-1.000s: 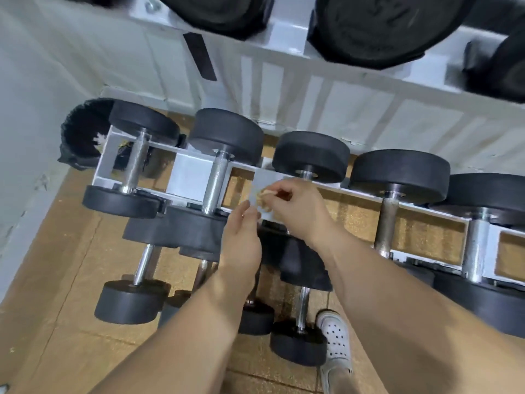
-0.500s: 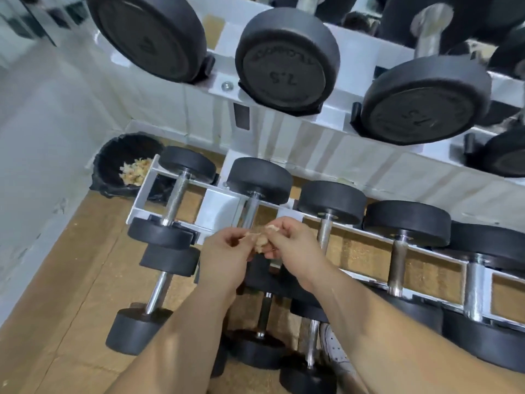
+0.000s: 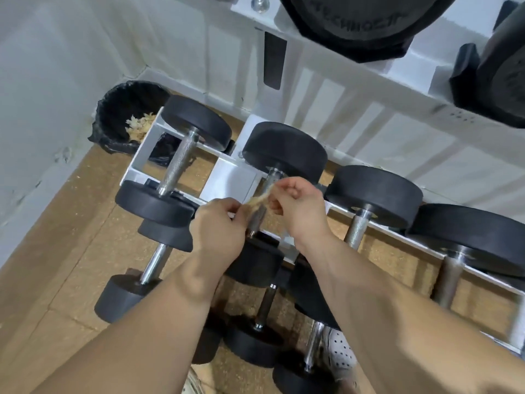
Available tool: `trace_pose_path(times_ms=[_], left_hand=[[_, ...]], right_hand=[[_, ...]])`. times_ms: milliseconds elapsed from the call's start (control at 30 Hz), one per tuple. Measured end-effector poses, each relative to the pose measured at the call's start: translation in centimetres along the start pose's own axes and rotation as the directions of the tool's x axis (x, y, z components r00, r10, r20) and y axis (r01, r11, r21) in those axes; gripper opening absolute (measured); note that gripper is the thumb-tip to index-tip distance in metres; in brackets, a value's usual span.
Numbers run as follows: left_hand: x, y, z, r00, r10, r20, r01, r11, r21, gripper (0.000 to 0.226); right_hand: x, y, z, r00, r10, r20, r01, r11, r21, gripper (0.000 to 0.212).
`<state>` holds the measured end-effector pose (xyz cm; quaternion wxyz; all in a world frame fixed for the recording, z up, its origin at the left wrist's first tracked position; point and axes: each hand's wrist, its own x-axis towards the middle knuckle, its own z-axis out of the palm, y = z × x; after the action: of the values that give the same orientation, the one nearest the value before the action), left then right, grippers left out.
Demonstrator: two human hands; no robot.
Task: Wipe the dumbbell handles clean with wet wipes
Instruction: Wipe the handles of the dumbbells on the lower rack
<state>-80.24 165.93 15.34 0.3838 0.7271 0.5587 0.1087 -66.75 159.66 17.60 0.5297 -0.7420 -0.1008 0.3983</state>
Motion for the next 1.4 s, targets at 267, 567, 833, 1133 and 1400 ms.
trace_pose_path(times_ms=[267,567,833,1133,1400], left_hand=[[0.9,-0.3,0.4,0.994,-0.027,0.107,0.059,0.949,-0.309,0.025],[1.8,1.4,-1.7,0.961,-0.041,0.274,0.196,0.798,-0.57,0.027],[2.7,2.2,-0.7,0.959,-0.107,0.262,0.218,0.872,-0.438,0.013],[2.5,1.7,0.2,0.95,-0.022,0.31,0.042,0.997,-0.057,0.018],[2.6,2.8,-0.7,0.95,-0.149,0.276,0.234,0.922,-0.309,0.008]], right_hand=[[1.1,2.6,0.4,0.973,-0.005,0.231,0.024,0.996,-0.083,0.048],[1.1,3.0,0.2,0.969,-0.049,0.244,0.087,0.985,-0.147,0.006],[1.1,1.8,-0.4,0.966,0.107,0.234,-0.142,0.981,0.136,0.02],[1.6,2.4,1.0,0.958,0.283,0.047,-0.286,0.932,0.221,0.016],[1.2,3.0,0.6,1.0,-0.012,0.027,0.013,0.999,-0.033,0.03]])
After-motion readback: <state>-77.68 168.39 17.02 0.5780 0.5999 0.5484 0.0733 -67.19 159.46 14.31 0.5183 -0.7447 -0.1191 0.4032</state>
